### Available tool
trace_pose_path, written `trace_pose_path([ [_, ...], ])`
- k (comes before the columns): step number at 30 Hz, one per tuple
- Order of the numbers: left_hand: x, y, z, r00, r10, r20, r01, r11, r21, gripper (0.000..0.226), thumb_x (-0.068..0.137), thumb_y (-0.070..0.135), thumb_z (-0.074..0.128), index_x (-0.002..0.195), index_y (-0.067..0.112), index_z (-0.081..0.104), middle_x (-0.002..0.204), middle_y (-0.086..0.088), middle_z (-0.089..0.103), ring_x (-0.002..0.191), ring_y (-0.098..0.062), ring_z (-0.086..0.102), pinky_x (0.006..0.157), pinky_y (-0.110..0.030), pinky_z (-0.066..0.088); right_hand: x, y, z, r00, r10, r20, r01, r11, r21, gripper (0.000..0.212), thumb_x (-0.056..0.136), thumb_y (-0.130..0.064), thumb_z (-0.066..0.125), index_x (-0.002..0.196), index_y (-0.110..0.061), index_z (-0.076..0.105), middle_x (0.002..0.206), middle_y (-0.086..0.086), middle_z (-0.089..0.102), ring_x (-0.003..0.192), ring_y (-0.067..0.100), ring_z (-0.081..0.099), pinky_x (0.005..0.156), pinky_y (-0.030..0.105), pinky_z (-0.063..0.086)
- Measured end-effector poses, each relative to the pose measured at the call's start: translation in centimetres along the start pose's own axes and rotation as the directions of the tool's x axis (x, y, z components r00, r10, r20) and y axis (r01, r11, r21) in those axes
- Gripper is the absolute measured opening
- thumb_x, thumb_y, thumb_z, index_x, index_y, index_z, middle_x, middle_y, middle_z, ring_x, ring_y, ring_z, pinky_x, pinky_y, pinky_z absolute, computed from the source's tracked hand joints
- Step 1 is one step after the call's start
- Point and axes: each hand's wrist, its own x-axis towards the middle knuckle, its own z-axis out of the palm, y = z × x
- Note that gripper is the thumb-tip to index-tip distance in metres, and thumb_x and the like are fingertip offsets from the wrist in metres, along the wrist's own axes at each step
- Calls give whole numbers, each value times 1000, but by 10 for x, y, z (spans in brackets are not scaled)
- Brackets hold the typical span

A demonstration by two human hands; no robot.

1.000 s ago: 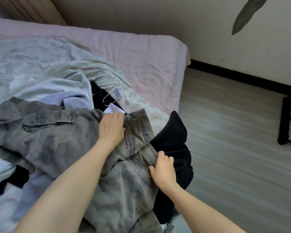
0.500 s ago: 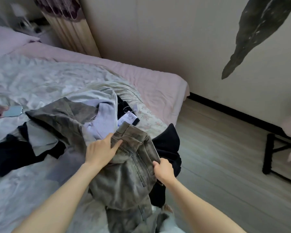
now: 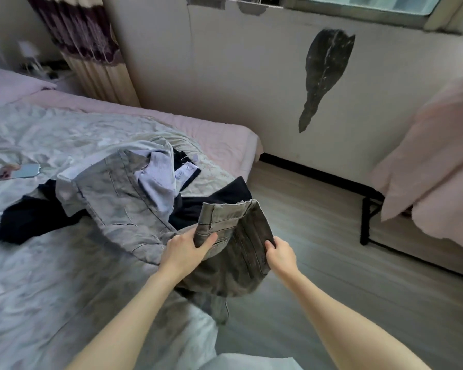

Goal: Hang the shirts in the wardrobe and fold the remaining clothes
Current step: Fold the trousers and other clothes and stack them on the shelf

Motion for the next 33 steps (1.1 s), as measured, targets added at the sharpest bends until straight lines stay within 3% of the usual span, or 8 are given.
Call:
trace_pose_path([
  [6,-69,61,31,993,38,112,-13,976,-217,36,87,53,53,98,23,69,99,2,70,100,-21,60,89,-37,47,-64,76,-76,988,34,-153,-44,997,-65,24,97,-23,38,100,-12,58,106,12,64,102,35,55,76,35,39],
  [11,-148,158,82,959,172,224,-64,905,-421,19,87,42,60,82,26,69,87,7,71,93,-17,63,79,-31,46,-143,185,-163,927,137,-349,-123,990,61,23,97,-24,40,101,-10,58,107,13,63,102,36,54,76,35,38],
  [14,-203,224,118,913,282,296,-120,877,-466,35,88,39,60,80,7,70,84,-11,71,83,-27,64,78,-39,48,-201,247,-213,849,239,-471,-170,968,185,22,96,-24,45,88,-10,60,95,14,63,96,37,55,73,35,37],
  [18,-256,293,149,857,389,338,-206,860,-467,37,90,33,59,63,8,56,56,0,50,56,-18,44,58,-31,32,-264,308,-260,684,382,-622,-107,896,432,25,93,-20,53,70,-13,57,76,12,60,83,31,52,68,34,36],
  [24,-291,370,152,835,434,337,-83,707,-703,26,91,28,59,84,3,67,81,-8,63,76,-19,55,75,-29,41,-338,346,-346,337,484,-808,203,801,564,14,83,-25,68,83,-12,63,73,-1,59,75,19,53,62,27,34],
  [27,-301,396,153,800,476,366,-46,656,-754,21,90,30,59,80,14,67,80,-2,68,78,-17,62,81,-30,46,-363,355,-363,333,481,-811,334,744,579,18,83,-21,69,94,-14,57,92,2,61,86,18,55,77,29,42],
  [29,-308,407,154,766,514,386,-38,636,-771,20,90,29,59,79,15,67,74,1,70,76,-17,63,82,-32,48,-377,366,-361,369,518,-772,285,727,624,18,85,-20,67,97,-11,57,94,4,60,91,25,57,80,29,40],
  [33,-312,412,154,745,522,414,-14,633,-774,28,88,30,62,97,4,66,92,-13,70,88,-28,65,91,-40,50,-388,374,-347,287,615,-734,135,733,667,30,93,-23,55,106,4,60,105,21,64,101,37,58,77,30,36],
])
